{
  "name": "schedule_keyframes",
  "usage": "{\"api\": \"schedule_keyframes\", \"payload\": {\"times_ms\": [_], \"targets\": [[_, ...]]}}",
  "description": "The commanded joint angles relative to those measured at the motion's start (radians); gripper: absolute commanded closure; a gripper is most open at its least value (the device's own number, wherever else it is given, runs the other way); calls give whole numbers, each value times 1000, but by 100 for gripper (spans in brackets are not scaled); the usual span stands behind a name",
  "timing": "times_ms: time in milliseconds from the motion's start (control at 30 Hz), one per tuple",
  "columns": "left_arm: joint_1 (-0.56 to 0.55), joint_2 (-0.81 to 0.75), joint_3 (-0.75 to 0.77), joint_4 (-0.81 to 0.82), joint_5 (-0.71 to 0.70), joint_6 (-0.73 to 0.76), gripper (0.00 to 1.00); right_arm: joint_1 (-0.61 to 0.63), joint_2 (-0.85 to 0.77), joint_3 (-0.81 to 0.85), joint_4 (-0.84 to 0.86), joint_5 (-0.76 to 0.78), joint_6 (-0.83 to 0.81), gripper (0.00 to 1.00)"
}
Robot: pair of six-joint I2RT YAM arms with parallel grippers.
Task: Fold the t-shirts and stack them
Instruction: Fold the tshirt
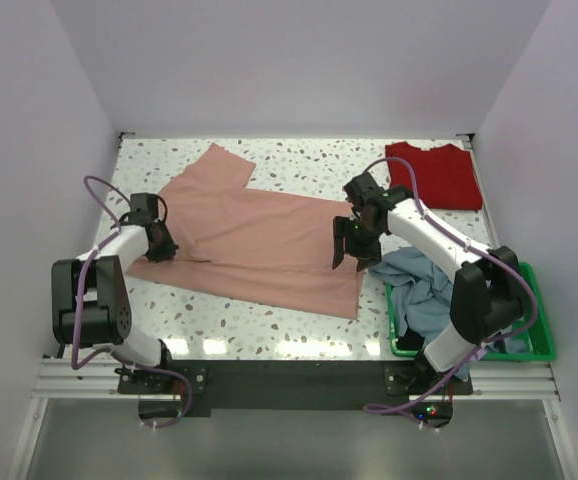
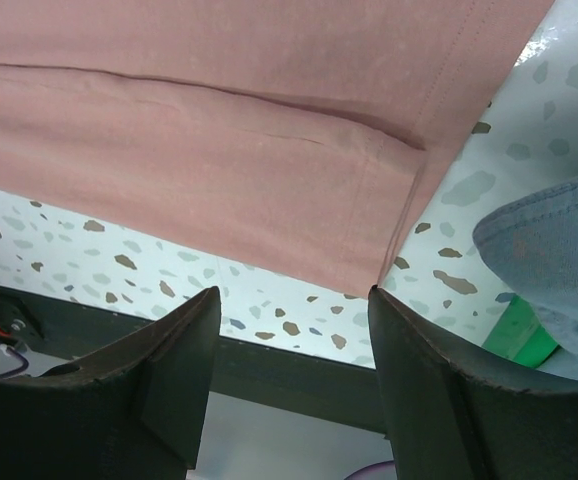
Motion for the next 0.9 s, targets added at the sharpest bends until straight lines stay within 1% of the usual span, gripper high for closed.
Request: {"api": "schedule_keyframes", "payload": {"times_ms": [0, 33, 67, 100, 133, 267, 400, 567, 867], "targets": [[-24, -7, 44, 22, -14, -24, 88, 5, -11, 27, -28, 16, -20, 36], [-29, -11, 43, 22, -12, -29, 90, 3, -8, 27, -29, 17, -22, 36], [-38, -14, 44, 28, -11, -33, 96, 3, -6, 30, -29, 16, -22, 36], [-54, -20, 46, 33, -6, -38, 99, 3, -3, 32, -29, 16, -23, 36], [-63, -20, 49, 39, -1, -43, 100, 3, 0, 33, -32, 16, -25, 36], [-104, 4, 82, 53, 9, -56, 100, 3, 15, 47, -32, 14, -31, 36], [-159, 56, 157, 52, 2, -58, 100, 2, 23, 56, -35, 17, -36, 37], [-195, 131, 245, 47, 2, -55, 100, 2, 34, 67, -40, 25, -40, 37], [-242, 230, 354, 30, 8, -41, 100, -8, 55, 87, -51, 34, -45, 36]]}}
